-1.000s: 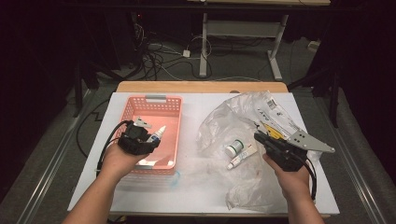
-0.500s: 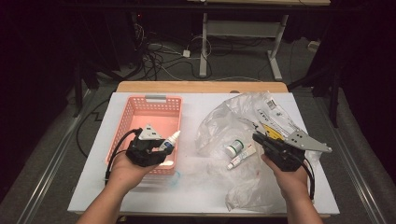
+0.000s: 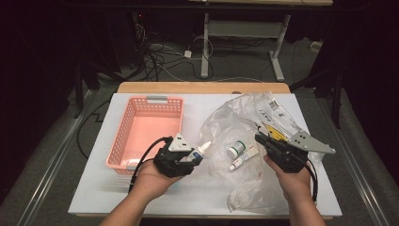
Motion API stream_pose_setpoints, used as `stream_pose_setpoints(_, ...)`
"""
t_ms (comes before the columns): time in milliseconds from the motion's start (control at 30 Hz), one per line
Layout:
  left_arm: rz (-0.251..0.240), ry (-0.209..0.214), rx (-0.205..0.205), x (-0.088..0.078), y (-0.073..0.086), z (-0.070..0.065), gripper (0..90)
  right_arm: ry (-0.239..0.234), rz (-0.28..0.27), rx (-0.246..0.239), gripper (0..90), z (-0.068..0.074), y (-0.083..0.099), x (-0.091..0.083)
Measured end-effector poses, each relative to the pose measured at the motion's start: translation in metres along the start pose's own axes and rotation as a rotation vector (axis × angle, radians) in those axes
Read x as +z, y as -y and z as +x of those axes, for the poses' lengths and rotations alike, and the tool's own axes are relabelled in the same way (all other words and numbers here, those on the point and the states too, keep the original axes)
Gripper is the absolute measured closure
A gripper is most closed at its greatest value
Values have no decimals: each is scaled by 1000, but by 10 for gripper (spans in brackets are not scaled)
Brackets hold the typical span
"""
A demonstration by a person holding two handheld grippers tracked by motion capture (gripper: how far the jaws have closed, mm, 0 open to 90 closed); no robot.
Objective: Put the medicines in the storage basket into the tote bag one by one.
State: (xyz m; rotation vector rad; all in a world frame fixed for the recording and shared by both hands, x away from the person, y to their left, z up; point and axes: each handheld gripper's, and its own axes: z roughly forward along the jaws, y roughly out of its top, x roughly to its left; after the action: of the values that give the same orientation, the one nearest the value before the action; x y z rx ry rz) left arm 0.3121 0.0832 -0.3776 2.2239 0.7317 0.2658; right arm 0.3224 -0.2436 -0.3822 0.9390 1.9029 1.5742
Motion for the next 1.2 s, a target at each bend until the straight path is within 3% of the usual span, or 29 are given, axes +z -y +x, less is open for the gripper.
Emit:
stream_pose_setpoints(267,11,52,37,38,-20,-23,584,-3,-4,-2,900,1,-1,0)
stream_pose_setpoints(367,16,66,28,56,-28,-28,583,-2,-7,-2,900,1,-2,-1)
stream_pose_setpoints(667,38,56,14,120,-54,-38,582,1,-19,9,900,-2,-3,-3)
stream_pose_setpoints(867,37,52,8,153,-65,-43,581,9,-29,19,900,-6,-3,-6)
stream_pose_setpoints(933,33,49,15,162,-67,-44,581,10,-31,21,900,-9,-2,-6)
stream_pose_setpoints(1033,36,44,-13,173,-67,-44,581,15,-27,30,900,-12,0,-7)
stream_pose_setpoints(1100,33,51,-2,178,-67,-44,575,16,-26,35,900,-12,0,-8)
stream_pose_setpoints(1200,17,59,6,175,-66,-47,477,16,-29,35,900,-13,0,-8)
